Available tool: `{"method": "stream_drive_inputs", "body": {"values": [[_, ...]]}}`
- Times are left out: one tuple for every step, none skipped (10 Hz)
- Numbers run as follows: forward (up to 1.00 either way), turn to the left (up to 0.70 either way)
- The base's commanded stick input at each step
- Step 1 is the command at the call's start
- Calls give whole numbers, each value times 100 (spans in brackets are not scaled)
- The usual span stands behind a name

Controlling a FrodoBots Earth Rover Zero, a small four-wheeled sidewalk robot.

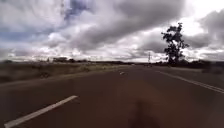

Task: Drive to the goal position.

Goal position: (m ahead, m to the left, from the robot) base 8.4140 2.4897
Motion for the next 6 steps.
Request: {"method": "stream_drive_inputs", "body": {"values": [[100,4],[100,4],[100,-36],[100,-36],[100,-36],[100,-36]]}}
